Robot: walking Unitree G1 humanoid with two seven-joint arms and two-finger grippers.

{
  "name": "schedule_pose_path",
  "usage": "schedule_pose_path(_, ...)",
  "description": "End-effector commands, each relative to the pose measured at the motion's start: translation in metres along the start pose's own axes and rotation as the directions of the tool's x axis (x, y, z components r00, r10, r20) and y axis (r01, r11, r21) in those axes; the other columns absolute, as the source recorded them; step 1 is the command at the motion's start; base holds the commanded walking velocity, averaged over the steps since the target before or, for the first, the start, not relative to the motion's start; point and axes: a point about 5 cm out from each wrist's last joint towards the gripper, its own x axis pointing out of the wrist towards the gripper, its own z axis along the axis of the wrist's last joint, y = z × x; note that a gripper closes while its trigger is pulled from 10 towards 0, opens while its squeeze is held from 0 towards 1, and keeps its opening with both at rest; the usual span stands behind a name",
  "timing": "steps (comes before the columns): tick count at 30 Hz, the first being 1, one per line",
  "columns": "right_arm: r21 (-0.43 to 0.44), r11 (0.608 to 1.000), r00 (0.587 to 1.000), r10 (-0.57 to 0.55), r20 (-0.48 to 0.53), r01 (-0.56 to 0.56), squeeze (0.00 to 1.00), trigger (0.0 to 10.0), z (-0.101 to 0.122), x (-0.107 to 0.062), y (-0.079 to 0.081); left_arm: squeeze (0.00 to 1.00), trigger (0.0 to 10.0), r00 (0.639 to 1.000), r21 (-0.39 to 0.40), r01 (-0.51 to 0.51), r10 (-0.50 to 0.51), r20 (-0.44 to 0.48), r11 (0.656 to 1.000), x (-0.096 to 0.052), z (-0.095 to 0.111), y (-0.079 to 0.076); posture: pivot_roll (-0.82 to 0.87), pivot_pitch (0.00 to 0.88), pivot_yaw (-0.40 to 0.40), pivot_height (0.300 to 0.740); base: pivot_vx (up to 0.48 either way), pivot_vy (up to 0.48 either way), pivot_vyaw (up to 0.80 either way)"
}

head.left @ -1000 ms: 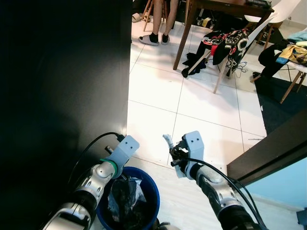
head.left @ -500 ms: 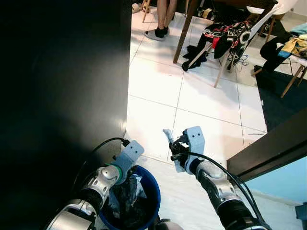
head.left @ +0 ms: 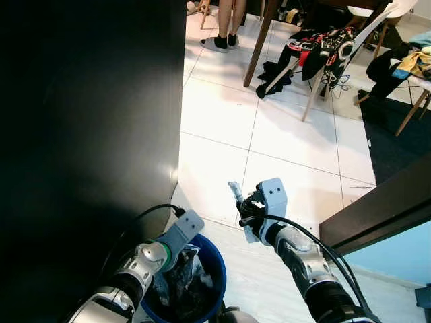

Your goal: Clean up the room

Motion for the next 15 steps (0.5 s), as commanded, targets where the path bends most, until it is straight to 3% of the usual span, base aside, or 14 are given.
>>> schedule_pose_path(1,-0.001,0.998,0.996,0.061,-0.071,-0.062,0.00,10.0,-0.016,-0.005,0.006,0.00,10.0,0.995,-0.005,-0.091,0.091,0.028,0.996,-0.005,-0.006,0.009,-0.04,0.200,-0.053,0.740,0.000,0.000,0.00)
schedule_pose_path(6,-0.029,0.988,0.974,0.143,-0.176,-0.150,0.00,10.0,-0.031,-0.004,0.016,0.00,10.0,0.979,-0.032,-0.180,0.182,0.089,0.983,-0.017,-0.009,0.029,-0.03,0.202,-0.056,0.740,0.000,0.000,0.00)
schedule_pose_path(8,-0.029,0.988,0.974,0.143,-0.176,-0.150,0.00,10.0,-0.031,-0.004,0.016,0.00,10.0,0.979,-0.032,-0.180,0.182,0.089,0.983,-0.017,-0.009,0.029,-0.03,0.202,-0.056,0.740,0.000,0.000,0.00)
schedule_pose_path(10,-0.037,0.986,0.964,0.151,-0.217,-0.162,0.00,10.0,-0.035,0.002,0.022,0.00,10.0,0.977,-0.009,-0.162,0.162,0.141,0.987,-0.042,-0.020,0.031,0.00,0.209,-0.062,0.740,0.000,0.000,0.00)
schedule_pose_path(12,-0.037,0.986,0.964,0.151,-0.217,-0.162,0.00,10.0,-0.035,0.002,0.022,0.00,10.0,0.977,-0.009,-0.162,0.162,0.141,0.987,-0.042,-0.020,0.031,0.00,0.209,-0.062,0.740,0.000,0.000,0.00)
schedule_pose_path(13,-0.040,0.985,0.960,0.156,-0.232,-0.170,0.34,10.0,-0.036,0.005,0.025,0.00,10.0,0.974,-0.010,-0.162,0.161,0.156,0.987,-0.056,-0.025,0.028,0.02,0.214,-0.068,0.740,0.000,0.000,0.00)
schedule_pose_path(14,-0.040,0.985,0.960,0.156,-0.232,-0.170,0.34,10.0,-0.036,0.005,0.025,0.00,10.0,0.974,-0.010,-0.162,0.161,0.156,0.987,-0.056,-0.025,0.028,0.02,0.214,-0.068,0.740,0.000,0.000,0.00)
schedule_pose_path(15,-0.049,0.982,0.952,0.163,-0.259,-0.182,1.00,10.0,-0.038,0.007,0.027,0.00,10.0,0.972,-0.031,-0.165,0.167,0.165,0.986,-0.068,-0.026,0.025,0.04,0.216,-0.075,0.740,0.000,0.000,0.00)
